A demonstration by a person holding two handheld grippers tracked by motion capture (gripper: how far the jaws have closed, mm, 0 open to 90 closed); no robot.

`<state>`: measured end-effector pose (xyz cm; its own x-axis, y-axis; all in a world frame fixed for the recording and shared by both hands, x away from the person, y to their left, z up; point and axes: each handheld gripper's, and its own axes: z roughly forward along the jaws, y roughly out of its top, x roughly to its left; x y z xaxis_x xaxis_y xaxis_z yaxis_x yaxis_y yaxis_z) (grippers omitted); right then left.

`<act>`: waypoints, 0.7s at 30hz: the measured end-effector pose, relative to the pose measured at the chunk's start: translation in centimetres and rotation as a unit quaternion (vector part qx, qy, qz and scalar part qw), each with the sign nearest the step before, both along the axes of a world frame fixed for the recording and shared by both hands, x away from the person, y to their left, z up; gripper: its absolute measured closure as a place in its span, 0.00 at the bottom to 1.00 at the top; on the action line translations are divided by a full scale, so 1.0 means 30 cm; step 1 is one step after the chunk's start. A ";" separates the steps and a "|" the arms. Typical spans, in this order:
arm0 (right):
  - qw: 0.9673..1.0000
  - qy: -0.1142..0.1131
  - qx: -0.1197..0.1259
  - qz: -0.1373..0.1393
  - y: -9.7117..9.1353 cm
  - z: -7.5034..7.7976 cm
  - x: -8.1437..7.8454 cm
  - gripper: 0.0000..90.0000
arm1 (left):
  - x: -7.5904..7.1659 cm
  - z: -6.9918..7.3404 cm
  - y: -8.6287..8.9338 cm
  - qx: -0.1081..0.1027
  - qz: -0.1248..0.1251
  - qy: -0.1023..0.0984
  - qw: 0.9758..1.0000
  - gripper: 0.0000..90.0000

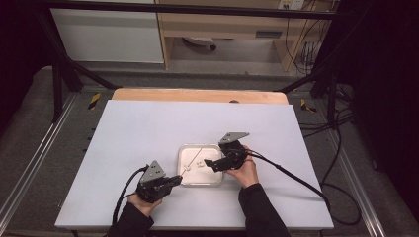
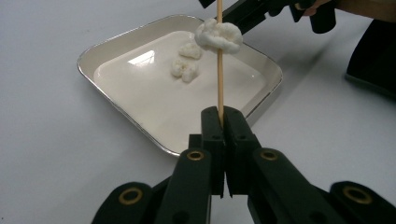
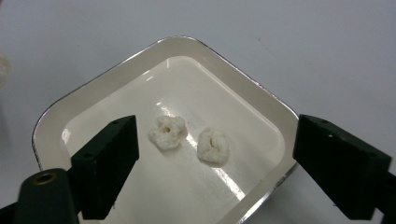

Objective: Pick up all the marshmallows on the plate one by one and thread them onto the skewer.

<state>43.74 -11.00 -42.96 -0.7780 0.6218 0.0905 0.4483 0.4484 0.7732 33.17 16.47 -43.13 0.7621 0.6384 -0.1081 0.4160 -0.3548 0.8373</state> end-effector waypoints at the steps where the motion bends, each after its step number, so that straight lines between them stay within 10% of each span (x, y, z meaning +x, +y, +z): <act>1: 1.000 -0.001 0.001 0.003 0.002 -0.006 0.005 0.23 | 0.000 0.000 0.000 0.000 0.000 0.000 1.000 0.97; 21: 0.999 0.003 -0.013 0.030 0.020 -0.072 0.036 0.68 | 0.000 -0.004 -0.006 0.002 -0.003 0.001 1.000 0.97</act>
<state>44.81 -10.41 -45.12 -0.8137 0.5757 0.0806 0.4250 0.4947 0.7580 33.16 16.28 -43.24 0.7660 0.6338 -0.1077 0.4158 -0.3606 0.8349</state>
